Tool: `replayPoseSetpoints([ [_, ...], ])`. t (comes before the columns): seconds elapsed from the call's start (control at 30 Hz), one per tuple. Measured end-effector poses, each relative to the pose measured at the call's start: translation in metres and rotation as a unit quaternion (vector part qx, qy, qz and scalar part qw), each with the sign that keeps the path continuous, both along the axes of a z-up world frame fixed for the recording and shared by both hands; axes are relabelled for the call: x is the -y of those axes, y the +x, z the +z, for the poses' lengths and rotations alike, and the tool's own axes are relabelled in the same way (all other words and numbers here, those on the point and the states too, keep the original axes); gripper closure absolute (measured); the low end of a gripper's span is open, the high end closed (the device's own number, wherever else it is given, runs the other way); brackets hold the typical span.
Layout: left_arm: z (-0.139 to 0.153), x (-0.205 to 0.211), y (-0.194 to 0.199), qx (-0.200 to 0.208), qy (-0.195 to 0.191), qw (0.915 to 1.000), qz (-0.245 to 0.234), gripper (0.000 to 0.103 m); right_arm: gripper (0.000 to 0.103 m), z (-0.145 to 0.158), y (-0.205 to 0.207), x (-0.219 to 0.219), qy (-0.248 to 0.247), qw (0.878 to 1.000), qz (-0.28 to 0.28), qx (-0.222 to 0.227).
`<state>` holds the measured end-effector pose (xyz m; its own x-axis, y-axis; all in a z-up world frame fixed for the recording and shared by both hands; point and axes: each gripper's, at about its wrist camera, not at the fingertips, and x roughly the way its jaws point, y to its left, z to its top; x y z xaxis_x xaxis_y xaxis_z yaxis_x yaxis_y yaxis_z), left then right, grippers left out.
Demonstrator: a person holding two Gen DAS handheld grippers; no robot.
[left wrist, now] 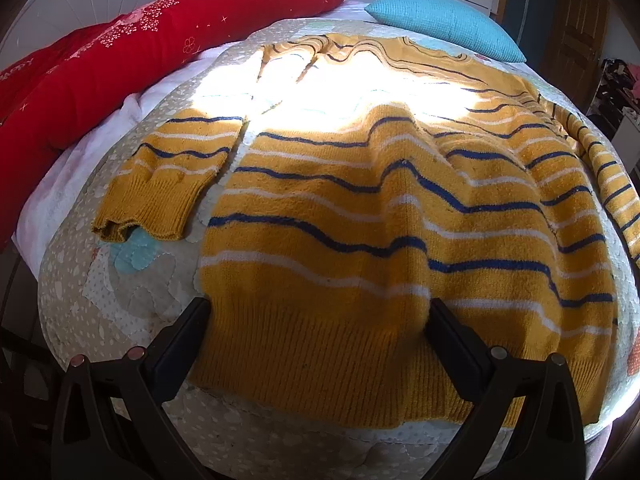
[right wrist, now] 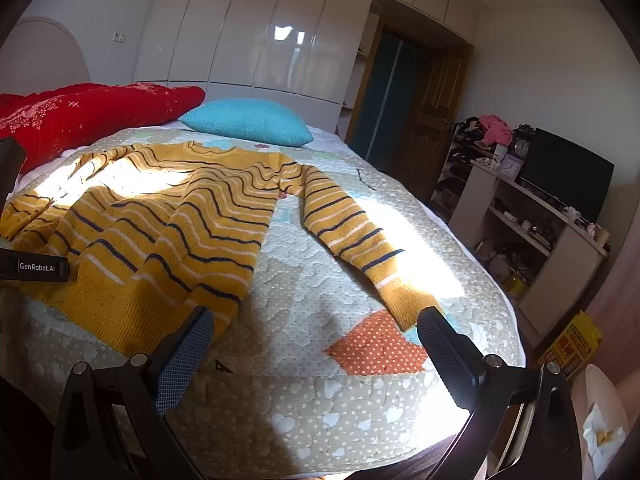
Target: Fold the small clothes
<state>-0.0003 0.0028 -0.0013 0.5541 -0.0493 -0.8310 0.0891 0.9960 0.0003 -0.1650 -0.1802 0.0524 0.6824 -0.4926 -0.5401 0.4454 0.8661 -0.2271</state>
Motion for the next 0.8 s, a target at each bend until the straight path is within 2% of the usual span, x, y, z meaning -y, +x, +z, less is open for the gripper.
replayPoseSetpoints([
  [0.1,0.000,0.000,-0.004,0.005,-0.008,0.9999,-0.003,0.000,0.001,-0.016,0.020,0.008,0.029,0.999,0.012,-0.038],
  [0.17,-0.001,0.000,-0.003,-0.003,0.003,1.0000,-0.003,0.000,0.001,-0.021,0.021,0.009,0.047,0.998,0.019,-0.040],
  [0.27,0.003,-0.001,-0.002,-0.021,0.009,0.9996,-0.015,0.000,0.001,-0.023,0.017,0.002,0.038,0.998,0.033,-0.039],
  [0.33,0.011,-0.007,-0.003,-0.018,-0.005,0.9996,-0.022,0.000,0.001,-0.024,0.016,0.000,0.035,0.998,0.040,-0.039],
  [0.43,0.035,-0.031,-0.010,0.022,-0.035,0.9991,-0.011,0.000,0.001,-0.026,0.019,0.000,0.036,0.997,0.044,-0.044],
  [0.5,0.051,-0.053,-0.011,0.058,-0.038,0.9975,0.009,0.000,0.001,-0.028,0.021,0.002,0.042,0.997,0.045,-0.049],
  [0.57,0.060,-0.078,-0.004,0.070,-0.030,0.9965,0.034,0.000,0.001,-0.031,0.022,0.006,0.050,0.996,0.043,-0.054],
  [0.67,0.056,-0.108,0.021,0.053,-0.023,0.9967,0.057,0.000,0.001,-0.034,0.024,0.016,0.069,0.995,0.033,-0.060],
  [0.8,0.034,-0.115,0.055,0.042,0.013,0.9980,0.045,0.001,0.001,-0.040,0.025,0.030,0.092,0.994,0.014,-0.065],
])
